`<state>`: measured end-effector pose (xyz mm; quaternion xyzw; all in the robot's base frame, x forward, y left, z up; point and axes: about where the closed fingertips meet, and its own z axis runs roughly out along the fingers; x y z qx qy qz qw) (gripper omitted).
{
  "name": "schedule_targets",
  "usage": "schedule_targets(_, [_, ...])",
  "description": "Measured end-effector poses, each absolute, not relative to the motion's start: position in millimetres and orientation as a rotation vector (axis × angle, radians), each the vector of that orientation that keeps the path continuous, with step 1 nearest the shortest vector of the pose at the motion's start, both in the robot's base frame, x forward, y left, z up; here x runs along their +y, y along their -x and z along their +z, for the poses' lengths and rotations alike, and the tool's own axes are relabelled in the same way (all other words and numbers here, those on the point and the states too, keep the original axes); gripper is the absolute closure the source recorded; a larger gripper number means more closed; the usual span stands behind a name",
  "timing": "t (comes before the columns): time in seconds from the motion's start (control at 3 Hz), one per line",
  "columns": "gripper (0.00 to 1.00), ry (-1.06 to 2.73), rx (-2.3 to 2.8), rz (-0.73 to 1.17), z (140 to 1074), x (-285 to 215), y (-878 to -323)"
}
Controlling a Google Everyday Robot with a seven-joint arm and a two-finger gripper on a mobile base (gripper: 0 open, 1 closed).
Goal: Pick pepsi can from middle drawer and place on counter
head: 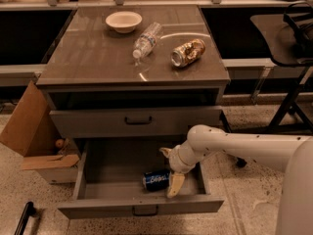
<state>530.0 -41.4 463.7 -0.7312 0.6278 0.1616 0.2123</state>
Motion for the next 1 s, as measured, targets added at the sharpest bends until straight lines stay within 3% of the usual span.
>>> schedule_targets(1.0, [0.00, 2.047, 1.659, 0.471, 440, -38, -557])
